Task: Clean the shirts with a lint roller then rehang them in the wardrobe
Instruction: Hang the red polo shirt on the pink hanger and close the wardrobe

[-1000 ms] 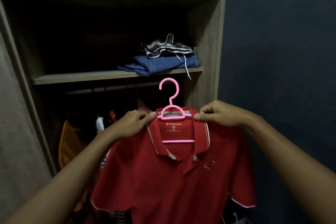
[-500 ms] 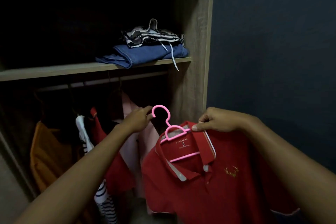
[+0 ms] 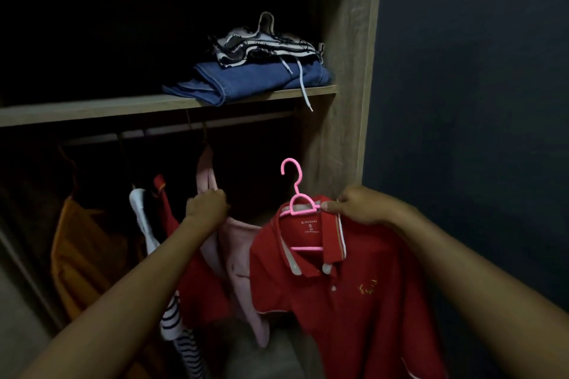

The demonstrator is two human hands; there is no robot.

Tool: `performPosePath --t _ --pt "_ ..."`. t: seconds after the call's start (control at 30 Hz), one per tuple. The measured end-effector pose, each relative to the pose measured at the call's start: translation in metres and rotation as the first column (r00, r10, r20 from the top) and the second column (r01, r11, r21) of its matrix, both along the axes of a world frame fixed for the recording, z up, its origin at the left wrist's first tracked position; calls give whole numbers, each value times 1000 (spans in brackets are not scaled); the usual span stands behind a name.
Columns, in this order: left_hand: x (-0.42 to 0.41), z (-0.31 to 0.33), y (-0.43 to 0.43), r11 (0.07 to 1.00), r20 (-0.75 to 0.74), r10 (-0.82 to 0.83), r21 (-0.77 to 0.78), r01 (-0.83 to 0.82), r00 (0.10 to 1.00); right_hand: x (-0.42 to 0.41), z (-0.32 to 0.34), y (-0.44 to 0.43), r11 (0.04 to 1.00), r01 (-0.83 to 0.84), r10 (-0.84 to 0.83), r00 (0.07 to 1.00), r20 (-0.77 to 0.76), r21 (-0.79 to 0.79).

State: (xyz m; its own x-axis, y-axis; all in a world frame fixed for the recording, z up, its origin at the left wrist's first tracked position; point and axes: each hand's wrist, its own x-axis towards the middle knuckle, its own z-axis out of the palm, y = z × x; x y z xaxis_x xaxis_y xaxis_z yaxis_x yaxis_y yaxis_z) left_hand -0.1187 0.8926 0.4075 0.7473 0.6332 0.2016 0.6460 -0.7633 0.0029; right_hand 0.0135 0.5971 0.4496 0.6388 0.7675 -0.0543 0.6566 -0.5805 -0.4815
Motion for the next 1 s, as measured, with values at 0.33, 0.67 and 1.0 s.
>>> performPosePath --t 0.33,0.67,1.0 --pt "-25 -4 33 999 6 -37 26 36 999 21 -11 94 925 198 -190 980 -58 324" --pt "-19 -2 25 1000 281 -30 12 28 959 45 -6 179 811 257 -222 966 -130 526" --pt "-5 -3 23 999 283 25 -45 -13 959 83 -9 216 769 331 -224 941 -255 547"
